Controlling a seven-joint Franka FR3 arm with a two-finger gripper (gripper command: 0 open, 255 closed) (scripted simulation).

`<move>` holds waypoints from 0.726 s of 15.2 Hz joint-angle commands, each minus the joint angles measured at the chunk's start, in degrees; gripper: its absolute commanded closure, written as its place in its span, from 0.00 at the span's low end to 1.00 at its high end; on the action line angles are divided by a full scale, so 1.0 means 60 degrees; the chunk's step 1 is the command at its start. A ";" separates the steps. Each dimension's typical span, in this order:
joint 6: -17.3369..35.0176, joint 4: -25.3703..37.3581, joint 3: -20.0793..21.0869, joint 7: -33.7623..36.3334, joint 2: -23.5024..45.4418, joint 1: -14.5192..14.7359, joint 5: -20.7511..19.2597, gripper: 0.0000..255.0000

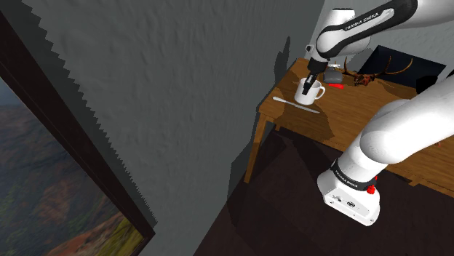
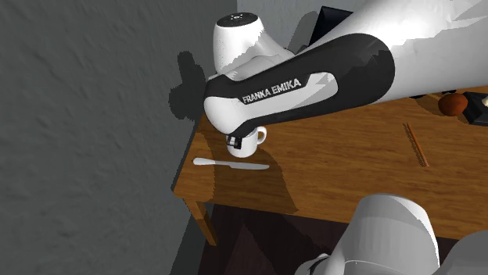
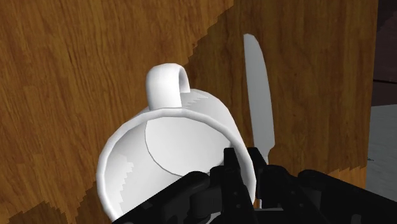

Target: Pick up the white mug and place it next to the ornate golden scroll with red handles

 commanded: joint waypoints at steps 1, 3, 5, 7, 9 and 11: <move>-0.0160 0.0060 0.0046 0.0021 -0.0104 -0.0018 -0.0014 1.00; -0.0481 0.0192 0.0135 0.0055 -0.0297 -0.0046 -0.0028 1.00; -0.0797 0.0332 0.0222 0.0084 -0.0478 -0.0070 -0.0035 1.00; -0.1108 0.0480 0.0307 0.0108 -0.0645 -0.0089 -0.0033 1.00; -0.1414 0.0635 0.0388 0.0127 -0.0798 -0.0102 -0.0025 1.00; -0.1714 0.0799 0.0468 0.0142 -0.0937 -0.0112 -0.0010 1.00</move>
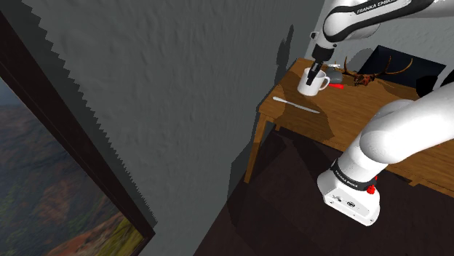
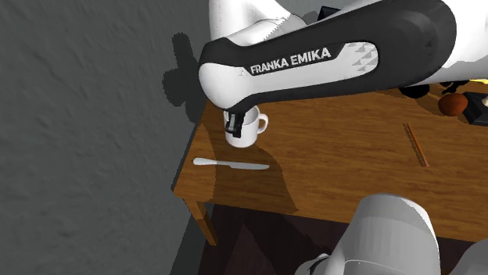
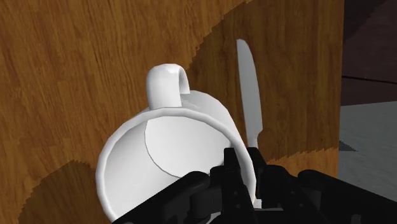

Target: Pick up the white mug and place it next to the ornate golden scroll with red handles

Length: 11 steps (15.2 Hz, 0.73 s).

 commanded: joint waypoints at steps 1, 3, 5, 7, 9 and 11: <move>-0.0285 0.0149 0.0075 0.0014 -0.0138 -0.0014 0.0009 1.00; -0.0578 0.0324 0.0151 0.0024 -0.0257 -0.0018 0.0029 1.00; -0.0866 0.0506 0.0224 0.0032 -0.0364 -0.0019 0.0053 1.00; -0.1150 0.0696 0.0294 0.0037 -0.0459 -0.0018 0.0080 1.00; -0.1430 0.0893 0.0363 0.0040 -0.0542 -0.0014 0.0110 1.00; -0.1705 0.1097 0.0428 0.0042 -0.0614 -0.0008 0.0141 1.00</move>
